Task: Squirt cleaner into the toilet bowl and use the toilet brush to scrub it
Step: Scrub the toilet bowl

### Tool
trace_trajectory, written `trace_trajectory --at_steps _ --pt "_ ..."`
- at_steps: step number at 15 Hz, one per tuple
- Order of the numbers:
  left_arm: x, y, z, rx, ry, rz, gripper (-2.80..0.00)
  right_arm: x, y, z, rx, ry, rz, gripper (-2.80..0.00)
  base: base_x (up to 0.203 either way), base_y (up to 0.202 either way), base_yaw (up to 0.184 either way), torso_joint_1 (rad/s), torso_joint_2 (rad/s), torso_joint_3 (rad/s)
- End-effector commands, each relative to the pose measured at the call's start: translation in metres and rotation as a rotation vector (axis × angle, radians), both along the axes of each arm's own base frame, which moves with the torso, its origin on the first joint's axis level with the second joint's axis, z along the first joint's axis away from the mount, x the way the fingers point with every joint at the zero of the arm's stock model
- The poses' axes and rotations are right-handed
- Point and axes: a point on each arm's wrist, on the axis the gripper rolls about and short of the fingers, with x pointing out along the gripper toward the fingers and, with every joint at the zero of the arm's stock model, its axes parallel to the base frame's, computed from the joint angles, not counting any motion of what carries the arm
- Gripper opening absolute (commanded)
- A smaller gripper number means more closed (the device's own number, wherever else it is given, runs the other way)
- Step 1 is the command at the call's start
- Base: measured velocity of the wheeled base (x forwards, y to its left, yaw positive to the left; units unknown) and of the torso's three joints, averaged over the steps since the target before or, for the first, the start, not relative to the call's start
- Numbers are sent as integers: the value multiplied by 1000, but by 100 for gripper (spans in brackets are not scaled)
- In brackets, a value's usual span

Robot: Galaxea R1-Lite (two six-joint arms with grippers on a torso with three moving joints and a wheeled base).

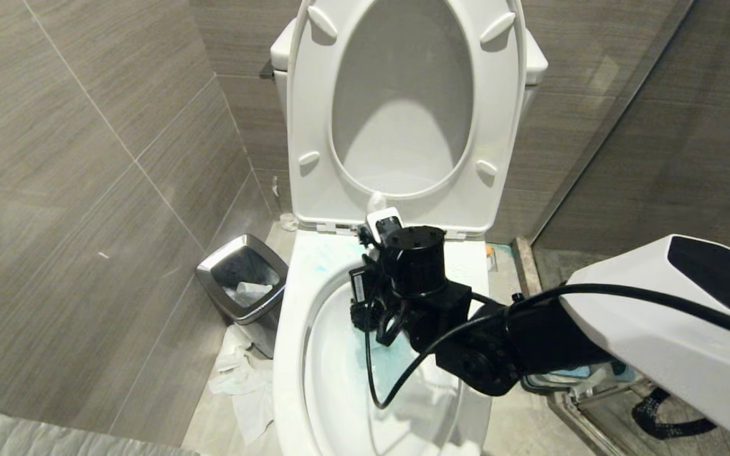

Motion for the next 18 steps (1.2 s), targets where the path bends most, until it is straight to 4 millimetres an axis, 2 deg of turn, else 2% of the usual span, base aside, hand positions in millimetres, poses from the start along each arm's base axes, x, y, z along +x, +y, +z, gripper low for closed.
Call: trace_trajectory --at_steps 1,3,5,8,10,14,16,18 --pt "1 0 -2 1 7 0 -280 -13 6 -5 -14 16 27 -280 0 0 0 0 0 0" --pt "1 0 -2 0 7 0 -280 -34 6 -6 -23 41 59 -280 0 0 0 0 0 0" --pt "1 0 -2 0 7 0 -280 -56 -3 -11 -39 86 79 -280 0 0 0 0 0 0" --pt "1 0 -2 0 7 0 -280 -84 -29 -7 -33 129 85 -280 0 0 0 0 0 0" --pt "1 0 -2 0 7 0 -280 -91 -50 -6 -24 131 60 -280 0 0 0 0 0 0" --pt "1 0 -2 0 7 0 -280 -64 -80 -1 3 107 -57 -280 0 0 0 0 0 0" --pt "1 0 -2 0 7 0 -280 -47 -83 -1 13 97 -94 -280 0 0 0 0 0 0" --pt "1 0 -2 0 7 0 -280 -25 -75 1 41 70 -116 -280 0 0 0 0 0 0"
